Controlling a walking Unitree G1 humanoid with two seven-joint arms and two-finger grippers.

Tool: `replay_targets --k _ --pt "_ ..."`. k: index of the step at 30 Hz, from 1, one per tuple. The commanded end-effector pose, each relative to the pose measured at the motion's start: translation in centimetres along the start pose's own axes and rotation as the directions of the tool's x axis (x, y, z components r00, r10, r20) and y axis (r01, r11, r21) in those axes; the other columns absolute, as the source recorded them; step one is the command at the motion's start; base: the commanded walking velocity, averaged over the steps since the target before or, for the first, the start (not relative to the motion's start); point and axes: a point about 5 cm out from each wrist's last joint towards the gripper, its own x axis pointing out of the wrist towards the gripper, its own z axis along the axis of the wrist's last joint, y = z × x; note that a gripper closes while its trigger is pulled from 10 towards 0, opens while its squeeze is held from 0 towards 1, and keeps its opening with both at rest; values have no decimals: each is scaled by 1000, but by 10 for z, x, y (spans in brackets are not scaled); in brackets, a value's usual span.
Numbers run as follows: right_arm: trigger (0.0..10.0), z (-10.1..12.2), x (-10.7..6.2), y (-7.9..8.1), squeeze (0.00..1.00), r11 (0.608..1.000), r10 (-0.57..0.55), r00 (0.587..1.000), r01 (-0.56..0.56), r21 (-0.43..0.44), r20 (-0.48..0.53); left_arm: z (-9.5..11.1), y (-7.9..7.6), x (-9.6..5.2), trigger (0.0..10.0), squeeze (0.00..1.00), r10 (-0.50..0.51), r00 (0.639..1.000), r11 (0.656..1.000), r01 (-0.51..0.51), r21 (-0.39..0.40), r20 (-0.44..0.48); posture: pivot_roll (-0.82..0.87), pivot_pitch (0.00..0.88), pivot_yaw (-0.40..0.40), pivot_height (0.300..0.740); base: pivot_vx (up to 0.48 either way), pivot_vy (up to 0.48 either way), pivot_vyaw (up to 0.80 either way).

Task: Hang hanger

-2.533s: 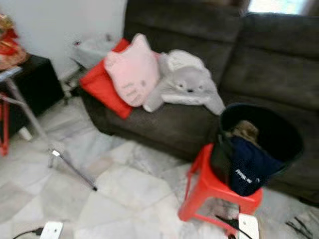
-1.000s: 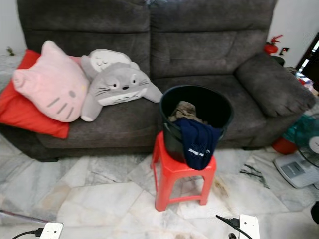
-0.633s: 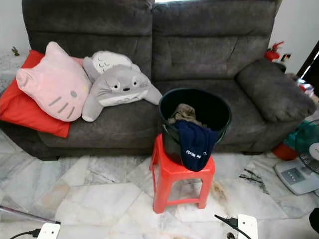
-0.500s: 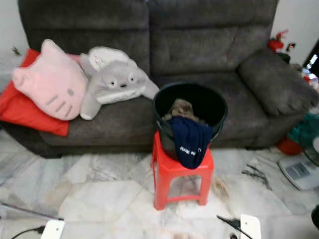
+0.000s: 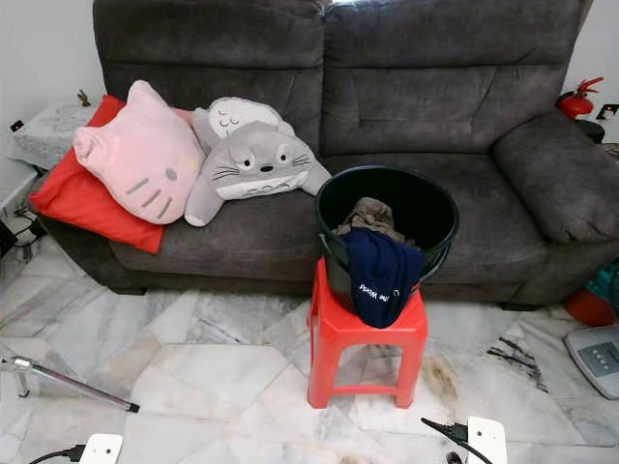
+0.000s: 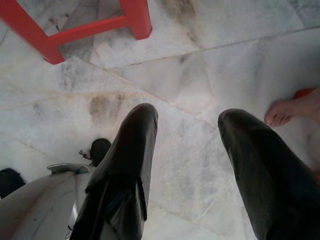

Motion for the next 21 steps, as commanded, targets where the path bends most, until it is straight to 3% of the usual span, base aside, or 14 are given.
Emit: replay_targets --k 1,16,21 --pt "10000 0 0 1 0 1000 0 1000 0 2 2 -2 2 0 10000 0 -1 1000 1000 1 -12 -13 -134 0 9 740 0 0 0" --pt "10000 0 0 1 0 1000 -8 1000 7 -9 -3 -1 2 0 10000 0 -7 1000 1000 7 1 -13 -134 0 11 740 0 0 -145" --pt "10000 0 0 0 0 1000 -12 1000 12 -1 -1 -1 2 0 10000 0 -9 1000 1000 9 2 -12 -135 0 11 740 251 0 0"
